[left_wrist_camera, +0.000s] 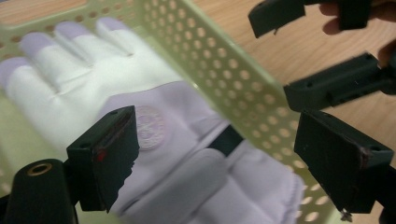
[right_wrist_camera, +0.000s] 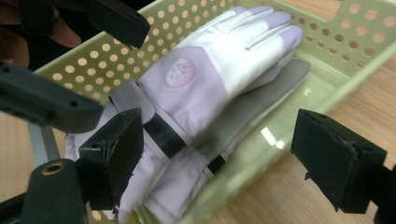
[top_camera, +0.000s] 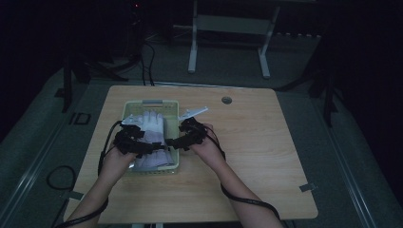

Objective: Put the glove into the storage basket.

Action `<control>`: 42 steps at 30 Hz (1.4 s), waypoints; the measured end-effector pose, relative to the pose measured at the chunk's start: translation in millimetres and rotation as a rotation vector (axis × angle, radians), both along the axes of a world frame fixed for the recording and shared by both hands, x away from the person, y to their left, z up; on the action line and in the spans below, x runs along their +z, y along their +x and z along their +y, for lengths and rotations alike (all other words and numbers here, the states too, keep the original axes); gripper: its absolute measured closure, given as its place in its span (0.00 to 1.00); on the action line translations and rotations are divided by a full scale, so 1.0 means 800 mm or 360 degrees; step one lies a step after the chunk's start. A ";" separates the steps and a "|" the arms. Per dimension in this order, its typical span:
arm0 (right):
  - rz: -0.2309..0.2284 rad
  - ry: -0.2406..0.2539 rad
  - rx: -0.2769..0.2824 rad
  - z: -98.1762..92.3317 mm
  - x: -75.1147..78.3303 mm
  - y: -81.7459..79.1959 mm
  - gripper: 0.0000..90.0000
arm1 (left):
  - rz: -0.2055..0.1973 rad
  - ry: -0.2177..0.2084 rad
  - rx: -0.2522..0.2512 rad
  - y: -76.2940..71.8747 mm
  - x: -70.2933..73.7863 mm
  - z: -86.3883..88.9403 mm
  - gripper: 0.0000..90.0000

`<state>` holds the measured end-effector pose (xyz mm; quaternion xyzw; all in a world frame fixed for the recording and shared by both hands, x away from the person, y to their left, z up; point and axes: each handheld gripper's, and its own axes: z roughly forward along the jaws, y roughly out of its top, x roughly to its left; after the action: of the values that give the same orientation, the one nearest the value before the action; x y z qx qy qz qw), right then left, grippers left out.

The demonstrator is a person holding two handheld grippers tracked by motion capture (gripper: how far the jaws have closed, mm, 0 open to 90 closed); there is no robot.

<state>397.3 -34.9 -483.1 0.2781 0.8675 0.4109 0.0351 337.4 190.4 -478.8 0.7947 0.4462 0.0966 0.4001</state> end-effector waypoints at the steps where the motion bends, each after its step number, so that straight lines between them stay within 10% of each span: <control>1: -0.0010 -0.0003 -0.0011 -0.010 0.003 -0.001 0.19 | -0.0013 -0.0013 -0.0024 -0.003 0.003 -0.007 0.16; 12: -0.0053 0.0001 -0.0036 -0.062 0.013 -0.009 0.19 | -0.0111 -0.0036 -0.0146 -0.023 0.014 -0.057 0.16; 25: -0.0073 -0.0007 -0.0115 -0.136 0.005 -0.021 0.19 | -0.0147 -0.0145 -0.0467 -0.052 0.021 -0.142 0.16; 42: -0.0067 0.0000 -0.0117 -0.195 -0.026 -0.045 0.17 | -0.0125 -0.0155 -0.0718 -0.088 -0.009 -0.214 0.16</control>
<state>361.3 -190.6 -504.1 0.3011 0.8557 0.4152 0.0684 266.8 19.4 -485.9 0.8496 0.2455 0.0140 0.4665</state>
